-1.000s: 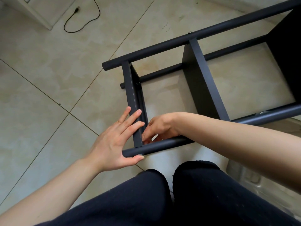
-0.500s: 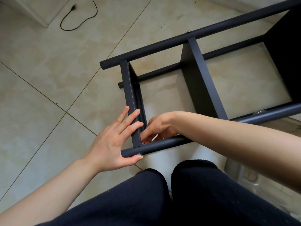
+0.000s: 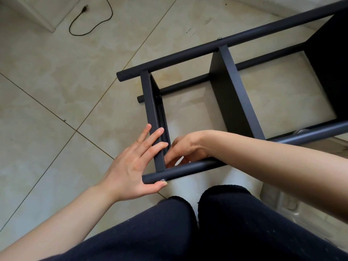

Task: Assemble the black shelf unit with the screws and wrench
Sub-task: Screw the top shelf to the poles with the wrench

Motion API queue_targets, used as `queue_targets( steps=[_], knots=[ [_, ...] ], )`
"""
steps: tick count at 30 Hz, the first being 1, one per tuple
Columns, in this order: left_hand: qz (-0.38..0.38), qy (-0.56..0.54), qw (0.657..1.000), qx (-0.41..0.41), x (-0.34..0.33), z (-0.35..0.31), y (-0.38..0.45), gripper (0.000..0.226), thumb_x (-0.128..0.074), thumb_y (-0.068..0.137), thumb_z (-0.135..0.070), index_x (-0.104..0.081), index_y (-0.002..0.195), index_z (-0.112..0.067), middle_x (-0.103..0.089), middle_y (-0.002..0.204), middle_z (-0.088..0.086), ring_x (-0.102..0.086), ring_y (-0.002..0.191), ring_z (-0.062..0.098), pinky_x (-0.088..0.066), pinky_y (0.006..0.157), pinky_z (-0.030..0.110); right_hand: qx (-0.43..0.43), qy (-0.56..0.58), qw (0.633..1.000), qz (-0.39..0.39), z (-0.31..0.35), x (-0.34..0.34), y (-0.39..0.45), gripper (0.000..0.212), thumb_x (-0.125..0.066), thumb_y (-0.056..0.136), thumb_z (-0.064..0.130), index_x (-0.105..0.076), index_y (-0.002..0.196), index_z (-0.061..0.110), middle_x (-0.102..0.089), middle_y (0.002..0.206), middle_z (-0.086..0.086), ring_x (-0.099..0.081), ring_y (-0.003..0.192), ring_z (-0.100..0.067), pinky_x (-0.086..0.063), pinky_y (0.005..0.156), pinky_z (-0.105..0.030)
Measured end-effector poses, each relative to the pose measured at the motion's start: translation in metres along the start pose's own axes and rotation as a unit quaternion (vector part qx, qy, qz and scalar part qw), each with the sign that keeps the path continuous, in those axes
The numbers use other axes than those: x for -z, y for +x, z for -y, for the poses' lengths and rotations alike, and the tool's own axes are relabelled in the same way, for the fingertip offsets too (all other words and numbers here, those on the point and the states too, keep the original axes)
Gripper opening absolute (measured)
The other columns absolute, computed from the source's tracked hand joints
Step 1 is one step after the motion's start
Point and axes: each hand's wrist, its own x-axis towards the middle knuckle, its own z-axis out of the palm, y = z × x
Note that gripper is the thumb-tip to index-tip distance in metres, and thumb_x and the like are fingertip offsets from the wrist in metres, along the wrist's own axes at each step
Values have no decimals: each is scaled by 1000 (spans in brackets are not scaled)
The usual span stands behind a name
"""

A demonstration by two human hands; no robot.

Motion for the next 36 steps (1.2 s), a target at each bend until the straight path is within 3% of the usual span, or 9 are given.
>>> queue_targets(
  steps=[5, 12, 16, 28, 32, 36],
  knots=[
    [2, -5, 1000, 4, 1, -1, 0, 82, -63, 77, -63, -39, 145, -25, -13, 169, -7, -6, 157, 24, -56, 90, 42, 7, 4, 1000, -2, -1, 2, 0, 14, -64, 89, 7, -66, 75, 8, -67, 73, -4, -62, 74, -15, -51, 84, -30],
    [9, -9, 1000, 8, 1, -2, 0, 84, -64, 75, -63, -38, 146, -26, -12, 169, -8, -5, 157, 23, -55, 91, 41, -20, -14, 1000, 17, 1, 3, 1, 18, -63, 92, 13, -65, 74, 12, -65, 76, -2, -60, 71, -14, -49, 75, -26],
    [10, -10, 1000, 9, 1, -2, 0, 83, -64, 75, -63, -39, 146, -25, -12, 169, -7, -5, 157, 23, -57, 87, 42, -11, -5, 1000, 29, 1, 0, 2, 12, -60, 91, 8, -64, 80, 8, -61, 82, -6, -58, 85, -20, -50, 89, -32],
    [11, -16, 1000, 9, 1, -1, 0, 83, -63, 77, -63, -38, 146, -26, -11, 169, -8, -4, 157, 22, -57, 83, 38, -26, 32, 998, 40, -2, 8, 2, 21, -60, 96, 14, -65, 76, 11, -67, 63, 2, -61, 56, -7, -50, 63, -20],
    [9, -19, 1000, 5, 1, -1, 0, 82, -63, 77, -63, -39, 145, -26, -11, 169, -9, -4, 157, 22, -55, 85, 36, -18, 36, 999, 28, -2, 4, 2, 14, -60, 95, 11, -65, 82, 9, -66, 76, -2, -62, 71, -13, -50, 75, -26],
    [9, -18, 1000, 6, 1, -1, 0, 81, -63, 77, -65, -38, 145, -28, -11, 169, -9, -4, 157, 22, -56, 83, 38, -10, 23, 1000, 18, -1, 4, 2, 16, -60, 94, 10, -65, 78, 10, -67, 65, 2, -61, 59, -9, -48, 67, -24]
  ],
)
